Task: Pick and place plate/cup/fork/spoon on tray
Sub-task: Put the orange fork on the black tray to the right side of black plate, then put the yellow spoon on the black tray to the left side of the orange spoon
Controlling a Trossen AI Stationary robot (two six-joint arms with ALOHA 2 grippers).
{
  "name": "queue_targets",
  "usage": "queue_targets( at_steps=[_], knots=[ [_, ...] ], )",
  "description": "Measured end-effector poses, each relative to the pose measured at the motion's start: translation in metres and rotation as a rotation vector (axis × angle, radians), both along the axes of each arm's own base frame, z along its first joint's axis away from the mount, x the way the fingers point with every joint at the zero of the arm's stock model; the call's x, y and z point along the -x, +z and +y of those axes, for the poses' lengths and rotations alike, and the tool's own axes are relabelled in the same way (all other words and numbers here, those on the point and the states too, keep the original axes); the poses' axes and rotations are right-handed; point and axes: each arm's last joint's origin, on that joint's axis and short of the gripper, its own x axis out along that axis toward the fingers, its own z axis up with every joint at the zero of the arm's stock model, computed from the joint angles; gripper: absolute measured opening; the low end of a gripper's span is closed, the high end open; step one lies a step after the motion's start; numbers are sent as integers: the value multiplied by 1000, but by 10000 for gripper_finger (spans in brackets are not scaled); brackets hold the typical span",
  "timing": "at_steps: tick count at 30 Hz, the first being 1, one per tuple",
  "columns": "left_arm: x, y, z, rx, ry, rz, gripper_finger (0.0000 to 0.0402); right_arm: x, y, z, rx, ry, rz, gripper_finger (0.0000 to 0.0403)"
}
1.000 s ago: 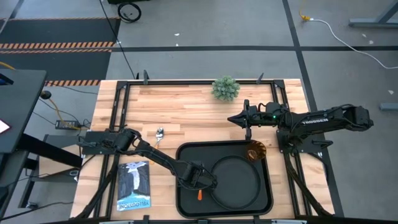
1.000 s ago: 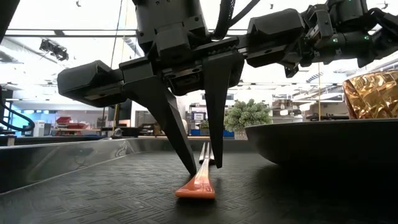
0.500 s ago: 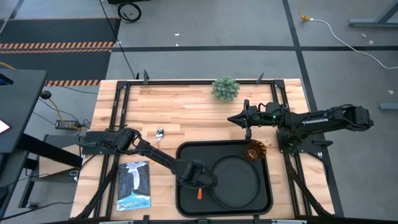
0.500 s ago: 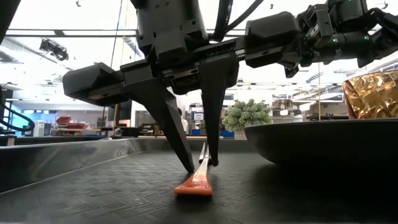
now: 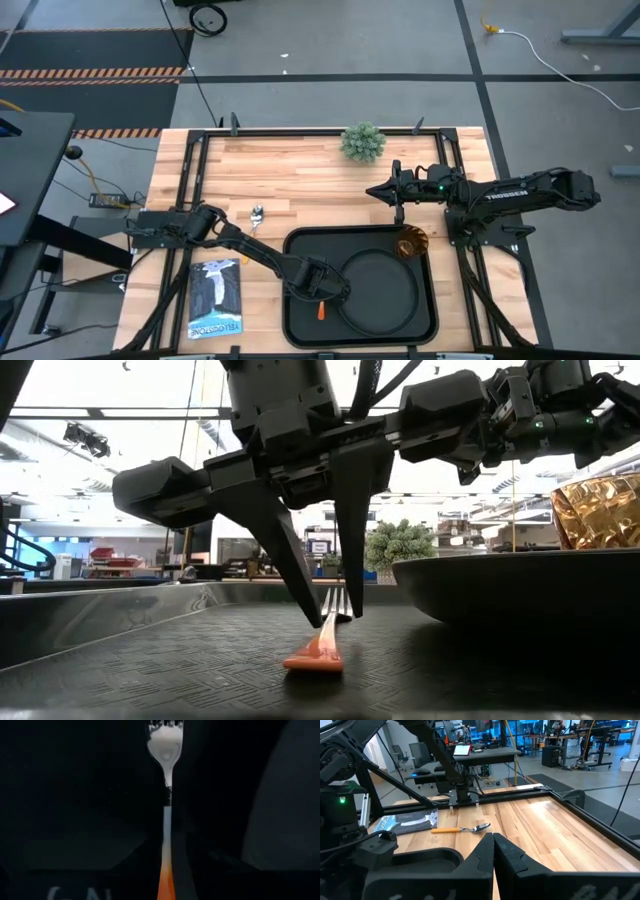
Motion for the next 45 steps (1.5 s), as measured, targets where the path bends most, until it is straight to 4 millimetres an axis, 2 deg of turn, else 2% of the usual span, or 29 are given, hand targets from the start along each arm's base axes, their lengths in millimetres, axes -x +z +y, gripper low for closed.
queue_targets(
  at_steps=[33,37,45],
  knots=[
    [-3,1,1,-21,-46,-34,95,0,0,0,0,0,0,7],
    [7,16,7,-61,-93,11,83,0,0,0,0,0,0,7],
    [43,59,24,-191,-202,183,58,0,1,0,2,-1,-9,7]
  ],
)
